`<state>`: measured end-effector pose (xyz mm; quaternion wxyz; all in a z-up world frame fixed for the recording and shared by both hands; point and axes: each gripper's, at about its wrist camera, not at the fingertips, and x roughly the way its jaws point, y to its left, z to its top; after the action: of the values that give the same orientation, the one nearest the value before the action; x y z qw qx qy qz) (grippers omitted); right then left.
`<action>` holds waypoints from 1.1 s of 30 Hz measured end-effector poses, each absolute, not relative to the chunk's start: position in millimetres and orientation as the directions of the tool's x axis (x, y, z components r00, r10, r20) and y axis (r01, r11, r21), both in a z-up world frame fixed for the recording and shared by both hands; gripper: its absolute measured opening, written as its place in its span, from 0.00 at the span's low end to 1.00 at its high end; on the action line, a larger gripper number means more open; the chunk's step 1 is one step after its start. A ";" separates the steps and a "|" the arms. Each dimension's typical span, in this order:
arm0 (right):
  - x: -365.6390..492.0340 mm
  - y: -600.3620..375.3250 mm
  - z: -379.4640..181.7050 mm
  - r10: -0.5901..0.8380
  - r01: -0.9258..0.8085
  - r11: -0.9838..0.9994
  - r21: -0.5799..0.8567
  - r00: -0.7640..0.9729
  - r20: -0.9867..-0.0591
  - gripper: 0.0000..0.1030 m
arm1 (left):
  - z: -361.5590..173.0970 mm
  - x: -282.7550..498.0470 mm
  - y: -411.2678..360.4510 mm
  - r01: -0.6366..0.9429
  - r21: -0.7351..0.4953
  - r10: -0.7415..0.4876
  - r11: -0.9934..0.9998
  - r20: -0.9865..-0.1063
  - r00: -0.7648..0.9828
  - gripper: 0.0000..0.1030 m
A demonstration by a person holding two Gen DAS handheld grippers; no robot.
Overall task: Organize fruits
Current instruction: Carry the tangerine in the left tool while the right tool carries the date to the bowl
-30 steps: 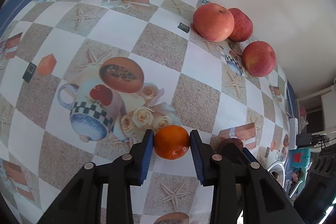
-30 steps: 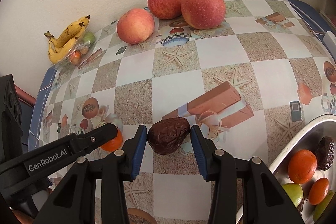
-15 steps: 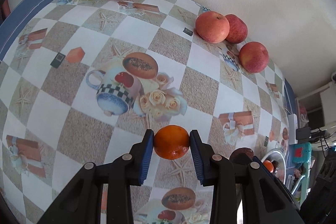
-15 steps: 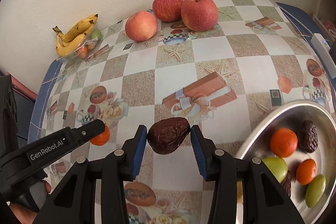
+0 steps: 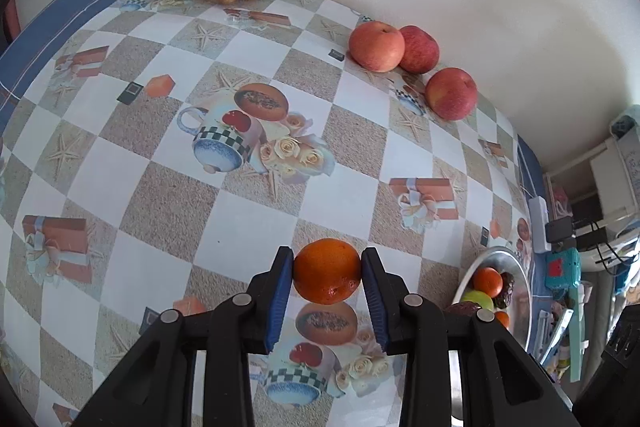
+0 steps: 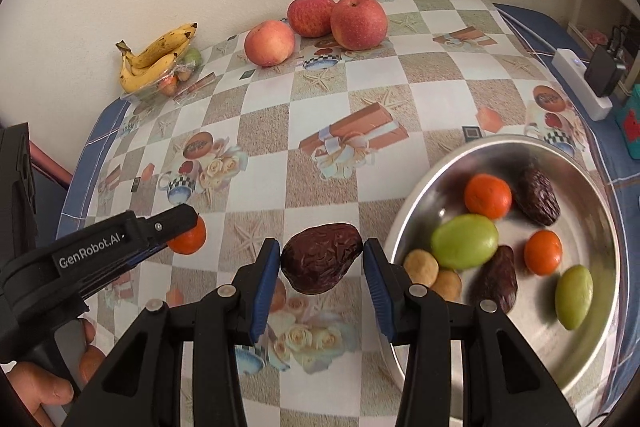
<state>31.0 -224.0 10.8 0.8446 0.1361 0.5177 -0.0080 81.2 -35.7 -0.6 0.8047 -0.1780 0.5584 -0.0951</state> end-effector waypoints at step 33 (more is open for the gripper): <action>-11.8 -326.5 18.0 -0.004 0.386 0.897 0.214 0.492 -0.870 0.44 | 4.2 25.6 -158.2 0.280 -0.386 -0.456 0.879 -0.853 0.254 0.36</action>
<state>-11.8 -326.5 18.0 0.8416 0.1946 0.4904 -0.1157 25.6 -158.2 4.2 0.7880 -0.0780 0.5643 -0.2336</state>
